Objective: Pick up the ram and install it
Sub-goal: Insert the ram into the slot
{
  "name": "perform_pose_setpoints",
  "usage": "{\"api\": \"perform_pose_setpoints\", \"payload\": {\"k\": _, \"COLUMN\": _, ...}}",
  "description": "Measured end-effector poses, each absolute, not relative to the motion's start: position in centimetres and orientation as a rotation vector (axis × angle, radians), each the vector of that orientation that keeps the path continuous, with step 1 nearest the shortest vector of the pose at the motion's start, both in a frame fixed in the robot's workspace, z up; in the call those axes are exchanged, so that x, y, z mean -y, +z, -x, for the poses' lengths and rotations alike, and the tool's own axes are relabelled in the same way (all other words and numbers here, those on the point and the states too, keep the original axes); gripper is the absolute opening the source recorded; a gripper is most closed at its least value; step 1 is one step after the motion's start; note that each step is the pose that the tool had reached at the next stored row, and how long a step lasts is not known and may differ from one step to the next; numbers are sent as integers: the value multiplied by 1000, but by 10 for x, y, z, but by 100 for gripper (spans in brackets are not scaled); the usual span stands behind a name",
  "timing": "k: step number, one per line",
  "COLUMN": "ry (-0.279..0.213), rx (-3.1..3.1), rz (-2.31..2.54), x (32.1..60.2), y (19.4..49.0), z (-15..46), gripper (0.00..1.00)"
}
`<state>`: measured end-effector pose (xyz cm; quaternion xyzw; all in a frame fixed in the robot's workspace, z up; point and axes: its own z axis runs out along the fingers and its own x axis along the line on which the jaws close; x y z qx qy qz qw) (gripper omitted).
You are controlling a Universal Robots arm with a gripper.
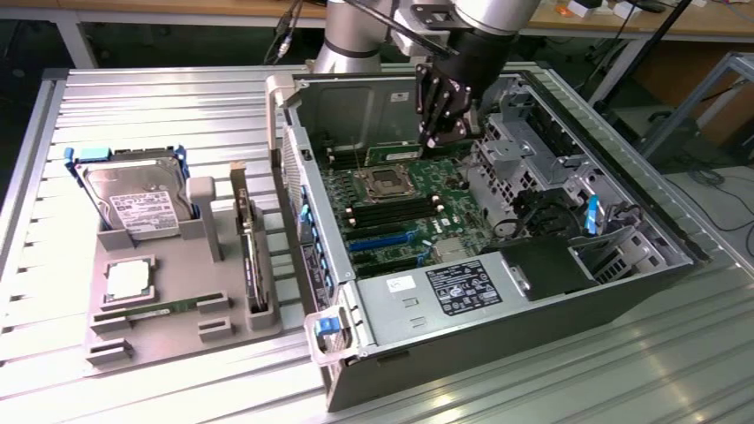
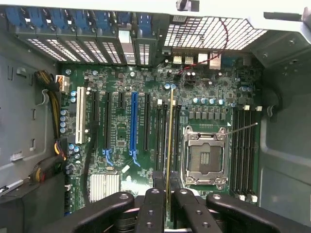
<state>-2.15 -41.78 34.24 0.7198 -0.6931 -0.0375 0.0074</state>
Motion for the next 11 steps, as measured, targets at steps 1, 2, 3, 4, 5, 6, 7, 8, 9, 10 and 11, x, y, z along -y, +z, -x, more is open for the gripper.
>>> {"api": "perform_pose_setpoints", "payload": {"k": 1, "ry": -117, "rx": 2167, "rz": -2251, "x": 418, "y": 339, "z": 22, "gripper": 14}}
{"api": "perform_pose_setpoints", "payload": {"k": 2, "ry": -117, "rx": 2167, "rz": -2251, "x": 418, "y": 333, "z": 21, "gripper": 14}}
{"api": "perform_pose_setpoints", "payload": {"k": 3, "ry": -117, "rx": 2167, "rz": -2251, "x": 418, "y": 328, "z": 21, "gripper": 14}}
{"api": "perform_pose_setpoints", "payload": {"k": 4, "ry": -117, "rx": 2167, "rz": -2251, "x": 418, "y": 324, "z": 21, "gripper": 14}}
{"api": "perform_pose_setpoints", "payload": {"k": 5, "ry": -117, "rx": 2167, "rz": -2251, "x": 418, "y": 319, "z": 20, "gripper": 14}}
{"api": "perform_pose_setpoints", "payload": {"k": 6, "ry": -117, "rx": 2167, "rz": -2251, "x": 417, "y": 318, "z": 19, "gripper": 14}}
{"api": "perform_pose_setpoints", "payload": {"k": 7, "ry": -117, "rx": 2167, "rz": -2250, "x": 417, "y": 316, "z": 18, "gripper": 14}}
{"api": "perform_pose_setpoints", "payload": {"k": 8, "ry": -117, "rx": 2168, "rz": -2250, "x": 416, "y": 313, "z": 17, "gripper": 14}}
{"api": "perform_pose_setpoints", "payload": {"k": 9, "ry": -117, "rx": 2169, "rz": -2249, "x": 415, "y": 311, "z": 16, "gripper": 14}}
{"api": "perform_pose_setpoints", "payload": {"k": 10, "ry": -117, "rx": 2170, "rz": -2249, "x": 413, "y": 309, "z": 16, "gripper": 14}}
{"api": "perform_pose_setpoints", "payload": {"k": 11, "ry": -117, "rx": 2170, "rz": -2248, "x": 410, "y": 305, "z": 15, "gripper": 14}}
